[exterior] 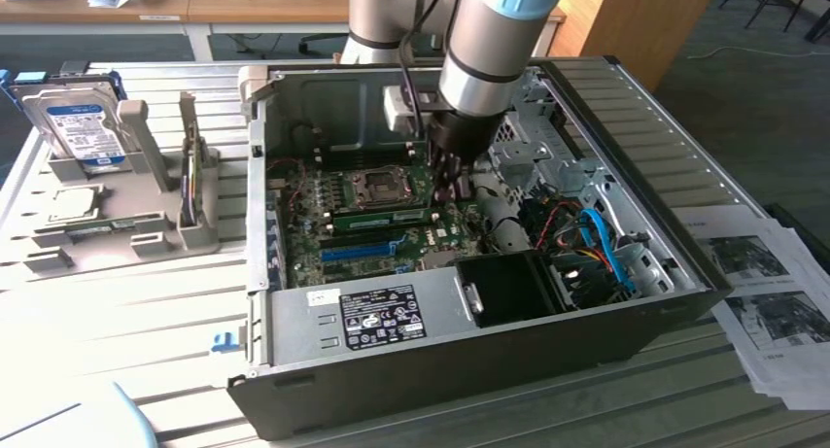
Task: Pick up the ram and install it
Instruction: 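Press down the ram until it locks into place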
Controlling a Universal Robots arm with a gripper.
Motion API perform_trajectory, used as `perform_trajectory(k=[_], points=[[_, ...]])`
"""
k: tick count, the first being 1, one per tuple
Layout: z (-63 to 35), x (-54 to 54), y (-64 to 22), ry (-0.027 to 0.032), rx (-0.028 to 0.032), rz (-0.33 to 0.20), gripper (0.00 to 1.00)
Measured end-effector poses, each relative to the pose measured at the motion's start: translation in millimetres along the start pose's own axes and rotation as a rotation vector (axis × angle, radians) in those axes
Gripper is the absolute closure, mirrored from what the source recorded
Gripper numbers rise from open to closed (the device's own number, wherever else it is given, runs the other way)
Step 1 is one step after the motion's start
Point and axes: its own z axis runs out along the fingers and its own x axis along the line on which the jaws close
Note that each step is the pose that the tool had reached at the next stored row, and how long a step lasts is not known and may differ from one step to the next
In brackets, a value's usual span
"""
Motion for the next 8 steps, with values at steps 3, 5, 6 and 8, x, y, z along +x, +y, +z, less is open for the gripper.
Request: perform_trajectory(k=[3, 5, 6, 8], points=[[0.9, 0.1, 0.0, 0.0003, 0.0, 0.0, 0.91], [0.9, 0.1, 0.0, 0.0002, 0.0, 0.0, 0.91], [1.0, 0.1, 0.0, 0.0001, 0.0, 0.0, 0.91], [1.0, 0.1, -0.1, 0.0001, 0.0, 0.0, 0.91]])
